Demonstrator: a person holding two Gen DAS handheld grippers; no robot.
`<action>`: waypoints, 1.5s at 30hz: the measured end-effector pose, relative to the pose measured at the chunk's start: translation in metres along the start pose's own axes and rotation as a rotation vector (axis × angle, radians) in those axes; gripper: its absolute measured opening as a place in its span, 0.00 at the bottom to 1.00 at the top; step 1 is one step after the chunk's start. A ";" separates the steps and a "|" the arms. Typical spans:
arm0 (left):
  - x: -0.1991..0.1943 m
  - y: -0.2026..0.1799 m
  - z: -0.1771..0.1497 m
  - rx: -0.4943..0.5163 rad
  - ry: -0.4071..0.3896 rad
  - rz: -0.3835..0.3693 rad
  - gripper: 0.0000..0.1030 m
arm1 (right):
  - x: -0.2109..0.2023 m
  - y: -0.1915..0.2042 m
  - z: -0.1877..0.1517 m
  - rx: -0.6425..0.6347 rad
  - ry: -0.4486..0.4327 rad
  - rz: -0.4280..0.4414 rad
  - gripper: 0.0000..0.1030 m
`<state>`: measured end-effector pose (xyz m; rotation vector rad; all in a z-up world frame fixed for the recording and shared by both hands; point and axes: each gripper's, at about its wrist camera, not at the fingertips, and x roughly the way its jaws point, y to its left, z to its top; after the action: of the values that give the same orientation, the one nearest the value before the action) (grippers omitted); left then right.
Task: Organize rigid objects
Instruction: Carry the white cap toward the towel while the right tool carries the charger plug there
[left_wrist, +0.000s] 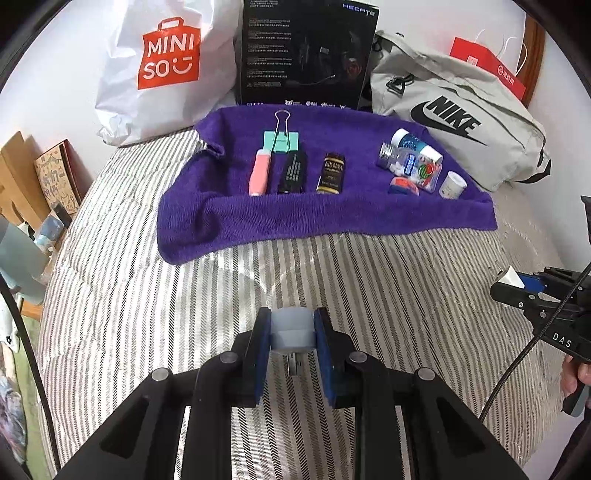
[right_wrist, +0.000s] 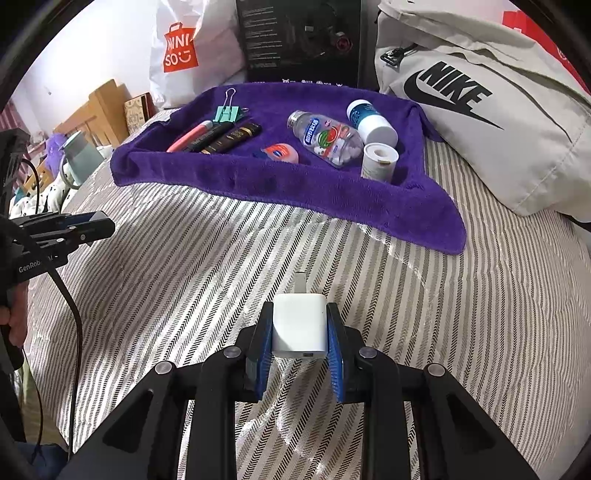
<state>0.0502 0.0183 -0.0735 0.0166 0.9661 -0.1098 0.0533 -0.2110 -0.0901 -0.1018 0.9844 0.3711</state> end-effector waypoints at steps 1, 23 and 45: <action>-0.001 0.000 0.001 0.000 -0.002 0.000 0.22 | -0.001 0.000 0.001 0.000 -0.002 0.002 0.25; -0.013 0.005 0.065 0.004 -0.053 0.006 0.22 | -0.017 -0.005 0.088 -0.033 -0.116 0.086 0.25; 0.003 0.055 0.083 -0.062 -0.038 0.040 0.22 | 0.109 0.040 0.165 -0.144 0.034 0.119 0.26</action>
<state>0.1256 0.0671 -0.0304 -0.0231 0.9299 -0.0436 0.2241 -0.1040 -0.0852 -0.1815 0.9991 0.5509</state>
